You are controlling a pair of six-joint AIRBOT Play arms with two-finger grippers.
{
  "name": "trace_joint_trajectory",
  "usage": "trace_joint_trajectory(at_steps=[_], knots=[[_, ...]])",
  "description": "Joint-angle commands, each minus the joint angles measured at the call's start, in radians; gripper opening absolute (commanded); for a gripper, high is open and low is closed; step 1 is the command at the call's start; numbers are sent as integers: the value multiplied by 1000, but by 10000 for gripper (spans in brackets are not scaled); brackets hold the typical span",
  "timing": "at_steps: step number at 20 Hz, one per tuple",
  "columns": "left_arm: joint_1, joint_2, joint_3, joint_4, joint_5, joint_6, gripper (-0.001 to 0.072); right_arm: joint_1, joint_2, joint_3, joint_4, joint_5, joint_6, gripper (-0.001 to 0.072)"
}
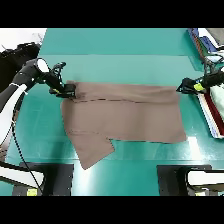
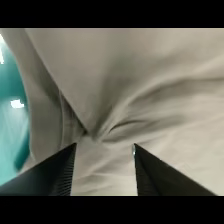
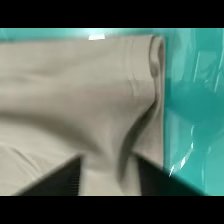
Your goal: Fold the shirts.
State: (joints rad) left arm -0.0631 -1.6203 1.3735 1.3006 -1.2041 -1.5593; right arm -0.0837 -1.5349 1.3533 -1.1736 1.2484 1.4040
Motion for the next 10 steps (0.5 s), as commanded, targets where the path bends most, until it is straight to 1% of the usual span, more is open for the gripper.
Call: trace_joint_trajectory(at_steps=[1, 3, 5, 7, 10], knots=[[-1, 49, -36, 8, -23, -13, 429, 1, 29, -44, 2, 35, 0, 434], [-4, 150, -47, 40, -76, -13, 428, -8, 84, -44, -5, 53, 0, 435], [-4, 285, -144, 54, -107, -27, 428, -16, 156, -44, -4, 57, 0, 434], [-4, 431, -307, 47, -112, -69, 428, -16, 222, -44, -4, 42, 0, 434], [-4, 650, -599, -17, -104, -120, 429, -16, 280, -44, -4, 26, 0, 434]])
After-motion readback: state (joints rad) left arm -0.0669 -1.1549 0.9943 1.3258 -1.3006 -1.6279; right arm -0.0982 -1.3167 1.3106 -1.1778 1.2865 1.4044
